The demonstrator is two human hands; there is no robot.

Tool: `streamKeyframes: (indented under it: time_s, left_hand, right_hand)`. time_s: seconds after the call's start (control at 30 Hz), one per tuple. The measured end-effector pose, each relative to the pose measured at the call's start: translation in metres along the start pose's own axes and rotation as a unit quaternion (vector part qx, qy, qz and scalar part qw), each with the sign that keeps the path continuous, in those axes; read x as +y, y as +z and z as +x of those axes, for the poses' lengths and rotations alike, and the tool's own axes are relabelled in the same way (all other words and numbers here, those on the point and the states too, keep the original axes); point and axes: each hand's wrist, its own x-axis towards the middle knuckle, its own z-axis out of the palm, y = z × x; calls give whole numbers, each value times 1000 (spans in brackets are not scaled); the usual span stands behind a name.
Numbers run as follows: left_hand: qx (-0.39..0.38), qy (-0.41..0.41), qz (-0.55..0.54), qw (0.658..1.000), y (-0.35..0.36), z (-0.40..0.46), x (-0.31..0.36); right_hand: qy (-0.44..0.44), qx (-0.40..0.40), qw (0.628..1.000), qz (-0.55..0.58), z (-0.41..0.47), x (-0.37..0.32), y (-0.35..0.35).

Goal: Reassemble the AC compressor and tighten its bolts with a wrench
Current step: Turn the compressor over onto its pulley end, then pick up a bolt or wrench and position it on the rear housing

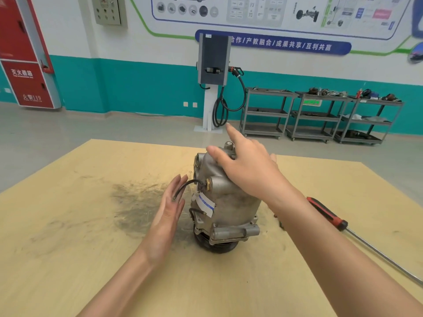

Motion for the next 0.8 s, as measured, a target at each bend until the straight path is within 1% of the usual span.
streamKeyframes:
  time_s: [0.03,0.1,0.17,0.23,0.3,0.33,0.4,0.53,0.6,0.7,0.73,0.8]
  left_hand:
    - [4,-6,-10,1000,-1,2,-1]
    - [4,-20,-28,999,-4,3,-5]
    - [-9,-27,-7,1000,-6,5,-8]
    - [-16,-31,18,999,-7,9,-12]
    - [-66,-15,87,994,-6,13,-18]
    - [-91,-11,121,988,-5,13,-19]
    - [-103,-4,141,985,-5,14,-21]
    - [-95,-10,135,986,-3,20,-24]
    - [-96,-29,133,986,-6,20,-31]
    - [-93,-55,134,985,-9,16,-41]
    - [-96,-63,138,984,-10,14,-43]
    - [-102,-78,142,982,-8,13,-43]
  right_hand:
    - [-17,11,1000,22,-3,7,-5]
    - [-42,67,996,53,-12,29,-16]
    - [-39,105,991,74,-24,57,-21]
    - [-1,84,991,109,-37,84,-14]
    - [41,42,986,154,-49,107,-1]
    - [56,35,983,169,-53,117,5]
    - [80,56,978,183,-58,137,13]
    - [139,142,960,200,-55,171,12]
    - [155,157,958,186,-52,183,14]
    - [152,157,971,92,-55,200,26]
    - [150,149,976,53,-58,204,32]
    - [136,106,985,-1,-63,209,43]
